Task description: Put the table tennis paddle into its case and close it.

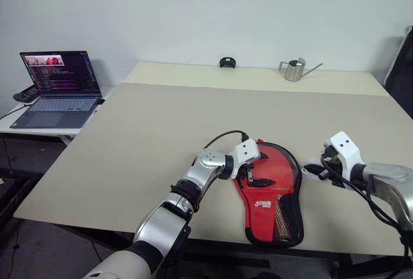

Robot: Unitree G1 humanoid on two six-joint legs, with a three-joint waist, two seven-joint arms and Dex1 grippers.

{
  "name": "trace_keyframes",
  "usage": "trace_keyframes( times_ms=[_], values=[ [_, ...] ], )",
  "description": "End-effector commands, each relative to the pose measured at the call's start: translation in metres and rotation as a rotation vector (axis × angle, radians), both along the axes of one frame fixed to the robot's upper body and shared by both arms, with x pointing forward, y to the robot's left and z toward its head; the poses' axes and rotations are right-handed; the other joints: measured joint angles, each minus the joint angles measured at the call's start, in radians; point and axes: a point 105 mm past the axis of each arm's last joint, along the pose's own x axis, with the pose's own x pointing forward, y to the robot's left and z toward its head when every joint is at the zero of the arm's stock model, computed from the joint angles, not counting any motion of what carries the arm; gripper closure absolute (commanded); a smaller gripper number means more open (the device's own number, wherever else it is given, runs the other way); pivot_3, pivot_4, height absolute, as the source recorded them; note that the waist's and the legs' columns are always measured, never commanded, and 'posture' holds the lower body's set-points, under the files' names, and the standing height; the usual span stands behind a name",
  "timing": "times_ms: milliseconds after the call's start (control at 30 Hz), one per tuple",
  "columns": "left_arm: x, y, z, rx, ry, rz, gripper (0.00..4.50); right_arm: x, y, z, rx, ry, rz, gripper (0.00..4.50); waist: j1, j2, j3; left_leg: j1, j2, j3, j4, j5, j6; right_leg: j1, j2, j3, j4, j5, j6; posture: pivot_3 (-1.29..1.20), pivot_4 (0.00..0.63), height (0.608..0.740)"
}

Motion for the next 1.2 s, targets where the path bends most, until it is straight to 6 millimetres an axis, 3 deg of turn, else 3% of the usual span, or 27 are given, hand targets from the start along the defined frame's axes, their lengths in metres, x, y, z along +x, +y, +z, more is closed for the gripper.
trace_keyframes(
  times_ms=[33,433,700,900,1200],
  values=[
    [-0.011,0.014,-0.046,0.162,0.087,0.016,0.0,-0.025,0.008,0.01,0.016,0.035,0.09,3.98,0.001,0.0,0.0,0.0,0.0,0.0,0.0,0.0,0.0,0.0,0.0,0.0,0.0,0.0,0.0,0.0,0.15,0.74],
    [-0.012,0.014,-0.047,0.167,0.088,0.009,0.0,-0.114,0.033,-0.015,-0.028,0.285,0.43,3.98,0.0,-0.008,0.0,0.0,0.0,-0.001,0.0,0.0,0.0,0.002,0.0,-0.001,-0.004,0.0,0.003,0.0,0.15,0.74],
    [-0.011,0.012,-0.046,0.166,0.084,0.012,0.0,-0.156,0.052,-0.02,-0.025,0.367,0.616,3.98,0.0,-0.011,0.0,0.001,0.001,-0.003,-0.001,0.0,0.0,0.005,0.0,-0.003,-0.006,-0.002,0.008,0.0,0.15,0.74],
    [-0.01,0.012,-0.045,0.165,0.082,0.016,0.0,-0.17,0.071,-0.03,0.007,0.377,0.691,3.98,-0.001,-0.01,-0.001,0.003,0.003,-0.006,-0.001,-0.001,0.0,0.012,0.0,-0.006,-0.015,0.0,0.01,0.0,0.15,0.74],
    [-0.009,0.01,-0.043,0.158,0.081,0.016,0.0,-0.155,0.081,-0.032,-0.003,0.315,0.704,3.98,0.0,-0.01,-0.001,0.003,0.003,-0.011,-0.002,-0.001,0.0,0.015,0.0,-0.011,-0.019,0.0,0.01,0.0,0.15,0.74]
  ],
)
